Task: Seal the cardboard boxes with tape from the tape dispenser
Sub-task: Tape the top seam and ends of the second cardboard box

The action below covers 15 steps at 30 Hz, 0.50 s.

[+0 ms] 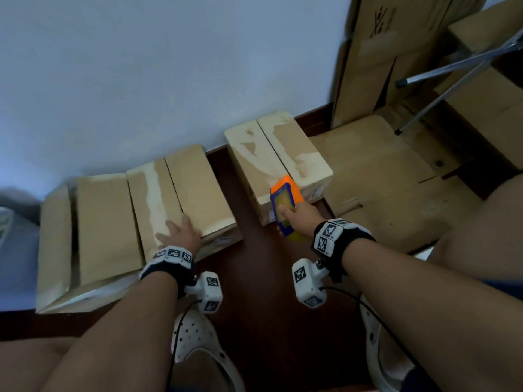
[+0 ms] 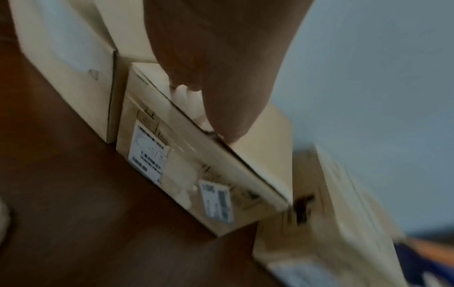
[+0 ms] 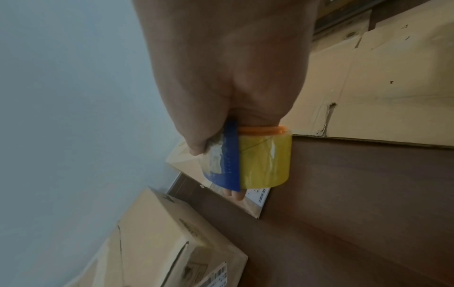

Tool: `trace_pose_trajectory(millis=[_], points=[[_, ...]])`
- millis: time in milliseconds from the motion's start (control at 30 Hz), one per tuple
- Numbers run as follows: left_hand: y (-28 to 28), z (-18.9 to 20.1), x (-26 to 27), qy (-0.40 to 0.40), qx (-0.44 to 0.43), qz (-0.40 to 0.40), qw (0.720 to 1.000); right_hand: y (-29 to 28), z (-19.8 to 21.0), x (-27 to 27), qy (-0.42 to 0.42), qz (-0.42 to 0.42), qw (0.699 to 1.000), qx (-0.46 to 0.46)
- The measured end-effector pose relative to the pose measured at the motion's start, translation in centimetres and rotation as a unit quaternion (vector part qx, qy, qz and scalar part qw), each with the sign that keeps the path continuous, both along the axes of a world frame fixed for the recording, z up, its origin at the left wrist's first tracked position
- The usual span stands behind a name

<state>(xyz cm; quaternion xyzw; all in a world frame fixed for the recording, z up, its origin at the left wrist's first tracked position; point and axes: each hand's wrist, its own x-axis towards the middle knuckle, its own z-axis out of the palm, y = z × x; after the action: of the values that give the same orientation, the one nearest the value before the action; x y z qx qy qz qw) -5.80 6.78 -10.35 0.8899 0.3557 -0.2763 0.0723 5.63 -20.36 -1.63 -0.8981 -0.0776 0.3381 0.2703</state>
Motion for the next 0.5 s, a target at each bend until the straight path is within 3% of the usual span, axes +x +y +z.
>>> trace_pose_trajectory(millis=[133,267,400,500], points=[[-4.9,1.8,1.2,0.035,-0.001,0.048,0.998,-0.1,0.0,-0.7,0.003,0.010,1.000,-0.009],[-8.2,3.1,1.8,0.052,-0.025,0.047,0.997,-0.6,0.2,-1.6,0.000,0.013,1.000,-0.017],[-12.1,4.7,1.4,0.079,-0.066,0.001,0.995,-1.5,0.8,-2.3,-0.003,0.019,1.000,-0.016],[-15.1,5.0,0.7,0.103,-0.094,-0.096,0.986,-2.9,1.3,-3.1,-0.001,0.027,0.999,-0.024]])
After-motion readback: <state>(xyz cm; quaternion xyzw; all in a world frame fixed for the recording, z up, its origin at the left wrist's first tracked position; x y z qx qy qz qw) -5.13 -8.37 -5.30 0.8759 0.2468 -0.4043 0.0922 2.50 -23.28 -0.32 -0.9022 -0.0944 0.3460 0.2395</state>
